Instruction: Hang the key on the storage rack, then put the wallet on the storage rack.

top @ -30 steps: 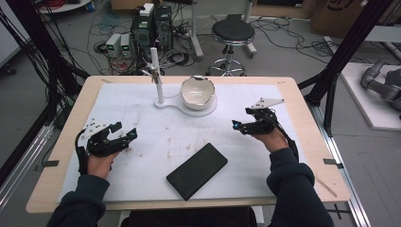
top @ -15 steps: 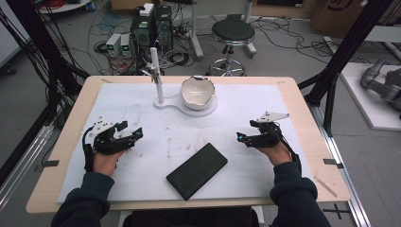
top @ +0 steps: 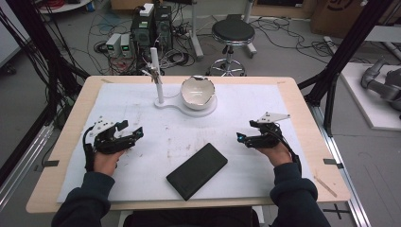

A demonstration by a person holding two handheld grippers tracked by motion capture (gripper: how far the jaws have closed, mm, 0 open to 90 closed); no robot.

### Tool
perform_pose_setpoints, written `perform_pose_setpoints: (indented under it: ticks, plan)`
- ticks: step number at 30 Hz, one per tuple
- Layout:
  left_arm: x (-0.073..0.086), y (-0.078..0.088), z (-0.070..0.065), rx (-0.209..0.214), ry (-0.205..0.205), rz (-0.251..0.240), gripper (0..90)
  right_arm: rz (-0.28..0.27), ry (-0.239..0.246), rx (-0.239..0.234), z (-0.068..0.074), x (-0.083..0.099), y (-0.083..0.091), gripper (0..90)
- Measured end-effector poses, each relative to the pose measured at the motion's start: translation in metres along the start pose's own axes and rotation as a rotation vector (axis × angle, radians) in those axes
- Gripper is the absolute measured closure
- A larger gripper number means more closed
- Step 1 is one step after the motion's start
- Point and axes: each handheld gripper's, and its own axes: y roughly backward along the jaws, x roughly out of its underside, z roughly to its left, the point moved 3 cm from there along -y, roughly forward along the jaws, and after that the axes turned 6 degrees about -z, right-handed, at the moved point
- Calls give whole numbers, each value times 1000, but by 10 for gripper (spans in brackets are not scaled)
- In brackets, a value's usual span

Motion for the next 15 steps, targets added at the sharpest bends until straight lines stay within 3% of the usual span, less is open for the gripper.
perform_pose_setpoints:
  ticks: [4,9,15]
  plan:
    - [-1,0,-3,10,3,-7,268,-1,-21,-12,0,1,1,211]
    - [0,-5,-15,62,-2,6,269,8,-21,-29,2,1,-2,211]
    - [4,-12,-34,141,-31,43,268,16,-36,-85,9,4,-7,211]
